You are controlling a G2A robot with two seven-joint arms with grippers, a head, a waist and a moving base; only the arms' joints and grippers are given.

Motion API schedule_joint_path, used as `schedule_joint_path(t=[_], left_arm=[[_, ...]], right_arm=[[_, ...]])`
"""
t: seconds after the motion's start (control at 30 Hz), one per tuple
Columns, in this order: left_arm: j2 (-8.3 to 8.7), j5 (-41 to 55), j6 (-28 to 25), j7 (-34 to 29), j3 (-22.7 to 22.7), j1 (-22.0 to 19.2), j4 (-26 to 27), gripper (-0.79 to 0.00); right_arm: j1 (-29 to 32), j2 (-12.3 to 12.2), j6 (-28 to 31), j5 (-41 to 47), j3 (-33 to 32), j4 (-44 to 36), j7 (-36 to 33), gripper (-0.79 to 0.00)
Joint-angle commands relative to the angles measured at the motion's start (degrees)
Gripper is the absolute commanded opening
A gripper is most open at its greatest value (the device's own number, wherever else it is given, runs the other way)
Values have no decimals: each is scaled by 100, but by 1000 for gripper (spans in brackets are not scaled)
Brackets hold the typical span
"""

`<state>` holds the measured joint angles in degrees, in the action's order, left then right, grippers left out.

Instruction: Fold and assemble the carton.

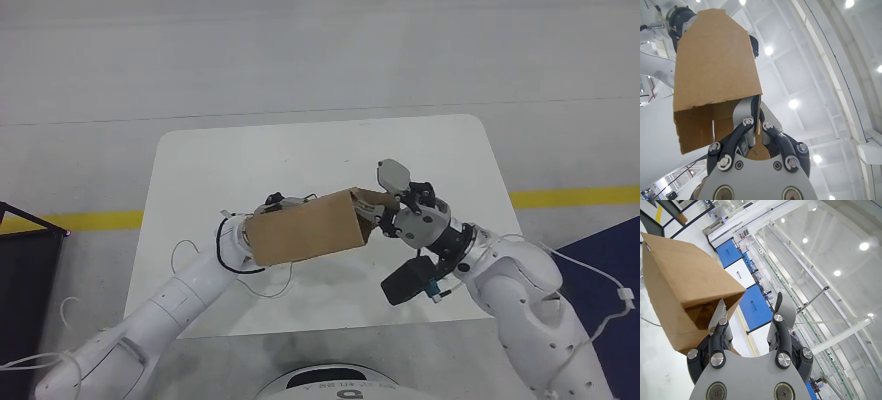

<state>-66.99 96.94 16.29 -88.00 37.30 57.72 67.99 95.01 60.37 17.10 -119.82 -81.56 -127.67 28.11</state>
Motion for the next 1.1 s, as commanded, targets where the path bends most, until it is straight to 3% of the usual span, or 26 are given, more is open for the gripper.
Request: schedule_joint_path(t=[0.0,0.27,0.37,0.6,0.8,1.07], left_arm=[[-5,20,0,0,32,12,7,-785],[-25,95,0,0,175,73,56,-785],[-39,130,0,0,231,85,91,-785],[-87,70,0,0,201,8,106,-785],[-136,53,0,0,59,-87,25,-785],[-184,58,0,0,-71,-129,-76,-785]], right_arm=[[151,-9,-125,220,-208,13,181,-252],[1091,-6,-906,1266,-1262,250,1054,-231],[1341,10,-1165,1325,-1457,462,1009,-228],[1106,44,-1060,1025,-897,890,774,-231],[718,61,-753,1283,-520,1111,1335,-243],[738,53,-641,1334,-528,1044,1668,-243]])
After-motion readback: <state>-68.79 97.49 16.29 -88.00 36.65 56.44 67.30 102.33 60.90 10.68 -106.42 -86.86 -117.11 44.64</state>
